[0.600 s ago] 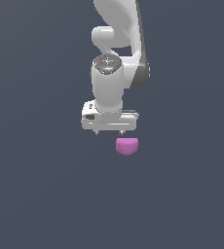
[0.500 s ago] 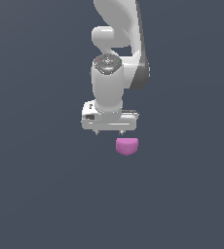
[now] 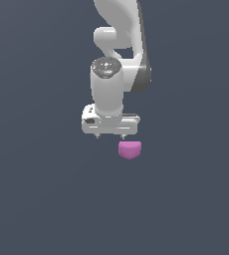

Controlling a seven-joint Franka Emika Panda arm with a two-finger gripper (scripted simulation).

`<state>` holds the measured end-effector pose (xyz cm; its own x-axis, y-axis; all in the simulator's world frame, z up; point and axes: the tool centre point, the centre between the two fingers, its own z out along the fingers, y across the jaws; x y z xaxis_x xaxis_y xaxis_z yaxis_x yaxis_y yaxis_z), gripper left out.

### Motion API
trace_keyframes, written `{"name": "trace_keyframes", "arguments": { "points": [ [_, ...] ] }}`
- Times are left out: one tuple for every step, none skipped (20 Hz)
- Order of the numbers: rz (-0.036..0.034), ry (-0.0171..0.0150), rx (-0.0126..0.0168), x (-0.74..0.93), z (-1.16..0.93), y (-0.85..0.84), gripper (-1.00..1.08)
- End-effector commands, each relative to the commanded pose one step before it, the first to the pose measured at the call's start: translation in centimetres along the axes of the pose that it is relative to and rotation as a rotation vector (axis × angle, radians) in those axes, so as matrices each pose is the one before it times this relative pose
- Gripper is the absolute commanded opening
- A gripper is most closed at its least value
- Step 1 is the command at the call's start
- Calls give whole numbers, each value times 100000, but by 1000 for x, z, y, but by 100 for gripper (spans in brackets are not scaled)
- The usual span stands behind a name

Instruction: Pick up the object and move it to a goal position.

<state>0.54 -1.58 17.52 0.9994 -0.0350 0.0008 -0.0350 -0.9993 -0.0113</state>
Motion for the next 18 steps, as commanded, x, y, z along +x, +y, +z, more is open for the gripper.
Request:
{"name": "trace_keyframes", "arguments": {
  "points": [
    [-6, -35, 46, 1, -6, -22, 100],
    [226, 31, -16, -2, -13, 6, 100],
    [119, 5, 2, -1, -5, 4, 100],
    [69, -2, 5, 0, -2, 6, 100],
    [-69, -8, 3, 1, 3, 2, 100],
    [-239, -13, -1, 1, 10, -14, 100],
    [-393, -14, -9, 2, 15, -19, 100],
    [-548, -15, -16, 2, 21, -27, 100],
    [-705, -16, -22, 3, 26, -36, 100],
    [-863, -18, -28, 4, 32, -44, 100],
    [-1018, -21, -34, 5, 37, -52, 100],
    [-1167, -23, -39, 6, 42, -61, 100],
    [-1303, -26, -43, 8, 47, -67, 100],
    [-1433, -30, -45, 10, 52, -73, 100],
    [-1580, -34, -47, 12, 57, -80, 100],
    [-1711, -38, -49, 14, 62, -87, 100],
    [-1840, -40, -51, 17, 66, -93, 100],
    [-1997, -43, -54, 20, 71, -101, 100]
  ]
}}
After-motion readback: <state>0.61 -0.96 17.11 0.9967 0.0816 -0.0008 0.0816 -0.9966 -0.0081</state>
